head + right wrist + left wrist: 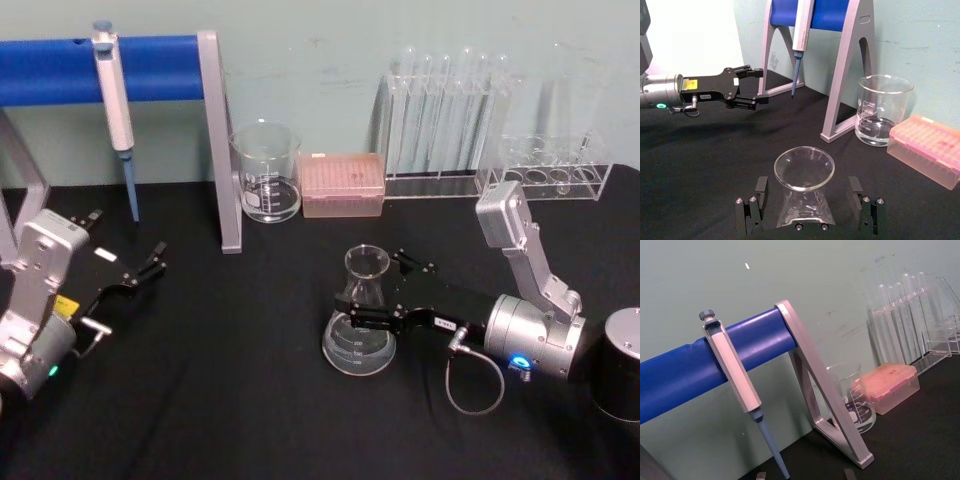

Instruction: Grasp the erlenmeyer flask with one hand, shake it three times, then place it back.

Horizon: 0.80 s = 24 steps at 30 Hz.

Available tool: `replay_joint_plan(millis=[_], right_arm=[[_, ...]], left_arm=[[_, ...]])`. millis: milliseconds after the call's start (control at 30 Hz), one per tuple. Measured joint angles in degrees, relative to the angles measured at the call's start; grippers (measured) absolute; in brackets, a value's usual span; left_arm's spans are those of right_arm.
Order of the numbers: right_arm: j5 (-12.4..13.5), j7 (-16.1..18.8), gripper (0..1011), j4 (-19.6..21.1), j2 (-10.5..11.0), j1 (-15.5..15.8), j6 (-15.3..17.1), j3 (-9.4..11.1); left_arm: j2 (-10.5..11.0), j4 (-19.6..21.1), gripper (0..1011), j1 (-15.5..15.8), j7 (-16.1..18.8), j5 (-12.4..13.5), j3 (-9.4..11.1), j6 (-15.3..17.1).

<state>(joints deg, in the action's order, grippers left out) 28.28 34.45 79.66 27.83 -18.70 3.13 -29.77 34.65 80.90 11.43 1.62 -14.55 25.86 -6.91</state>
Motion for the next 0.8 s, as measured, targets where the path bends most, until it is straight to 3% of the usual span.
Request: replay_joint_plan(millis=[800], right_arm=[[0.2,0.9,1003,-0.1,0.3,-0.3,0.1,-0.2]], left_arm=[[0.0,0.0,1001,0.0,0.0,0.0,0.0,0.0]])
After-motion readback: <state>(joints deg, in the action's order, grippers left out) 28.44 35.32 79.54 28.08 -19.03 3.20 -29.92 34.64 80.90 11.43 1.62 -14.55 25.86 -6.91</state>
